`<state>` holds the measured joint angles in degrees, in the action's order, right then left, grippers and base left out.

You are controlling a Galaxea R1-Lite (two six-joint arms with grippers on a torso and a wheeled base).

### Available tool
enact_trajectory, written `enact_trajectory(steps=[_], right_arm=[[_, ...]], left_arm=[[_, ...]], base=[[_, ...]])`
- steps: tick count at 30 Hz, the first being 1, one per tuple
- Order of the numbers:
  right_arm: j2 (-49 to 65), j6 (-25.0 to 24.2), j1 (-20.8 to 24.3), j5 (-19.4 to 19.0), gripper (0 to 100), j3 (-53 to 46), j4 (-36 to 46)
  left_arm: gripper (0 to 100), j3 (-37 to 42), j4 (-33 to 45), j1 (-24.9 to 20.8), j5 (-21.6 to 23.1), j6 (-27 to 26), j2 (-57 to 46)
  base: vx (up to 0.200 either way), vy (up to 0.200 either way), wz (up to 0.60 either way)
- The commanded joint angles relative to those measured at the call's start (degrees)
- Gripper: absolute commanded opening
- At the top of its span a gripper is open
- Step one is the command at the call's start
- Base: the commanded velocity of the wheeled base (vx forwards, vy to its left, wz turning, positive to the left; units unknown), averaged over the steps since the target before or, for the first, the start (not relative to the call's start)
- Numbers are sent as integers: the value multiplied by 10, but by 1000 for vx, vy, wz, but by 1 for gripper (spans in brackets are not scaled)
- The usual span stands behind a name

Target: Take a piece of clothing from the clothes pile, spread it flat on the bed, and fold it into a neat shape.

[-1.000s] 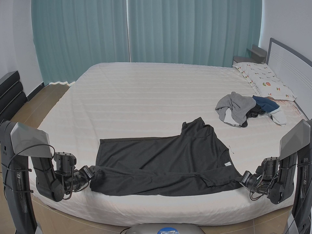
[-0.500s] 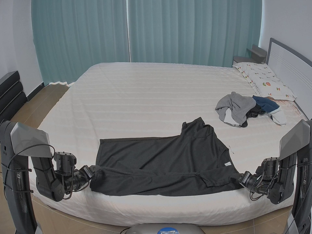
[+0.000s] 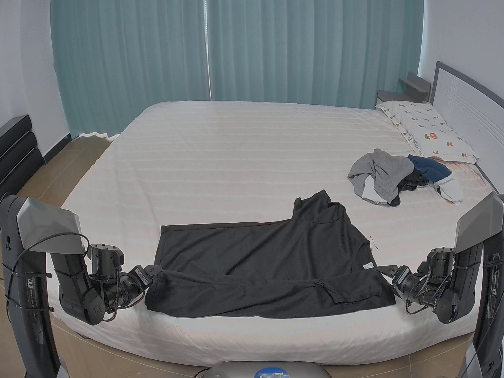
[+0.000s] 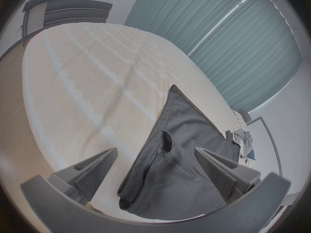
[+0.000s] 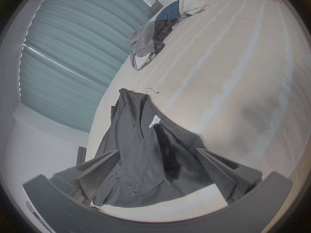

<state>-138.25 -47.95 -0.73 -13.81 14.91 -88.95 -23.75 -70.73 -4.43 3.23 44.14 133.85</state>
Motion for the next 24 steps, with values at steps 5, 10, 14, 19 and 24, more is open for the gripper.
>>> enact_trajectory(steps=[5,10,14,19,24], right_arm=[[-4,1,-1,-2,100,-1,-8],[-5,2,1,-1,100,-1,-8],[-5,2,1,-1,100,-1,-8],[-5,2,2,-1,100,-1,-8],[-5,2,2,-1,100,-1,-8]], left_arm=[[100,-2,0,0,0,2,-2],[100,-2,0,-6,1,3,-6],[100,-1,0,-16,1,2,-4],[100,-2,0,-33,-1,-1,0],[100,-8,0,-38,0,-5,2]], base=[[120,0,0],[0,0,0],[0,0,0],[0,0,0],[0,0,0]])
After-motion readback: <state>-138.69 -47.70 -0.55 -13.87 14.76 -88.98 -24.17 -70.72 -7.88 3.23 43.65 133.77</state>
